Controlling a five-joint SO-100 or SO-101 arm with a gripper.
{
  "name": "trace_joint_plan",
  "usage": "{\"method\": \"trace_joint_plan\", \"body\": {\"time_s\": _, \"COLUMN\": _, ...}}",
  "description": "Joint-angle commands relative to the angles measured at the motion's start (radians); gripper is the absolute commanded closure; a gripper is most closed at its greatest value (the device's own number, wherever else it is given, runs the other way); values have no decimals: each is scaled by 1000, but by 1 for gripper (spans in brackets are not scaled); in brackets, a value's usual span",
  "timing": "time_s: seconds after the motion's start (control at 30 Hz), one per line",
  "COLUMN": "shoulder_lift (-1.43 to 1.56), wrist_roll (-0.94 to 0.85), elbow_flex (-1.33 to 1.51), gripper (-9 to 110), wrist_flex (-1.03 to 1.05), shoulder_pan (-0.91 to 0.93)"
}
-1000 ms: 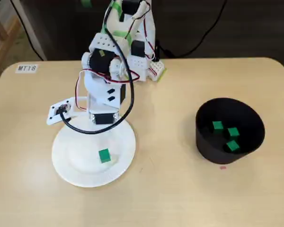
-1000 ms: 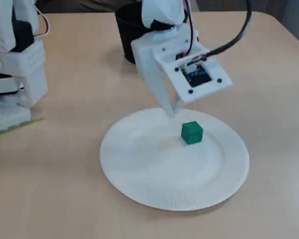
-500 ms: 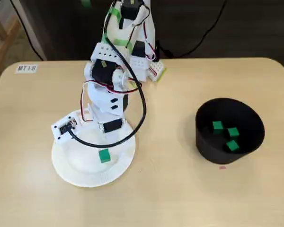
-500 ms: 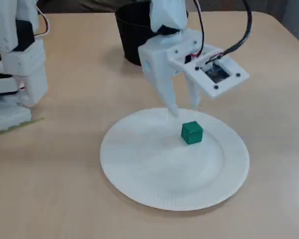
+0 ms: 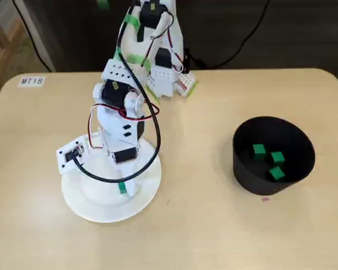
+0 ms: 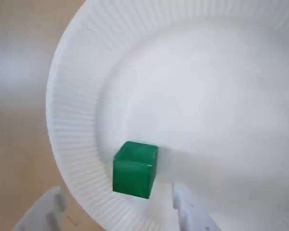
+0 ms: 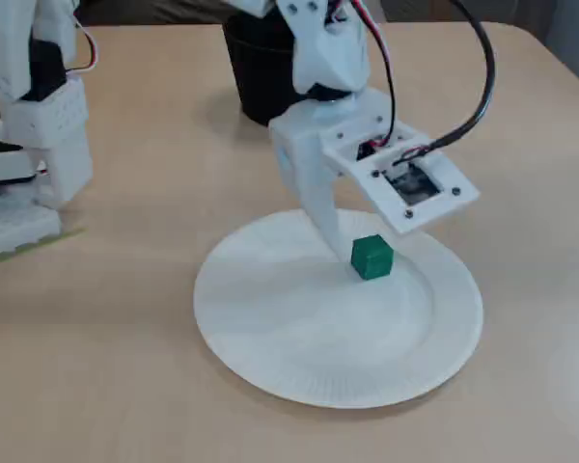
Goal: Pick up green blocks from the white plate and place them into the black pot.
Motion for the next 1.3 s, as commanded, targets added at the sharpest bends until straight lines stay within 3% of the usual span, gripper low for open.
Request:
{"method": "trace_joint_plan", "body": {"time_s": 0.0, "shoulder_lift": -8, "wrist_roll": 5, "elbow_flex": -55, "gripper": 70, "wrist_flex": -8, "shoulder_pan": 3}}
{"method": "trace_joint_plan", "body": {"time_s": 0.4, "shoulder_lift": -91, "wrist_roll": 6, "elbow_flex": -101, "gripper": 82, "wrist_flex": -14, "shoulder_pan": 21}}
{"method": "trace_joint_plan", "body": {"time_s": 0.53, "shoulder_lift": -114, "wrist_roll": 35, "elbow_flex": -123, "gripper": 103, "wrist_flex": -21, "shoulder_pan": 26}}
{"method": "trace_joint_plan", "body": {"time_s": 0.87, "shoulder_lift": -101, "wrist_roll": 38, "elbow_flex": -129, "gripper": 104, "wrist_flex": -37, "shoulder_pan": 40}}
{"method": "trace_joint_plan", "body": {"time_s": 1.07, "shoulder_lift": 100, "wrist_roll": 164, "elbow_flex": -129, "gripper": 104, "wrist_flex": -48, "shoulder_pan": -20}}
{"method": "trace_joint_plan", "body": {"time_s": 1.27, "shoulder_lift": 402, "wrist_roll": 471, "elbow_flex": -124, "gripper": 104, "wrist_flex": -91, "shoulder_pan": -256}}
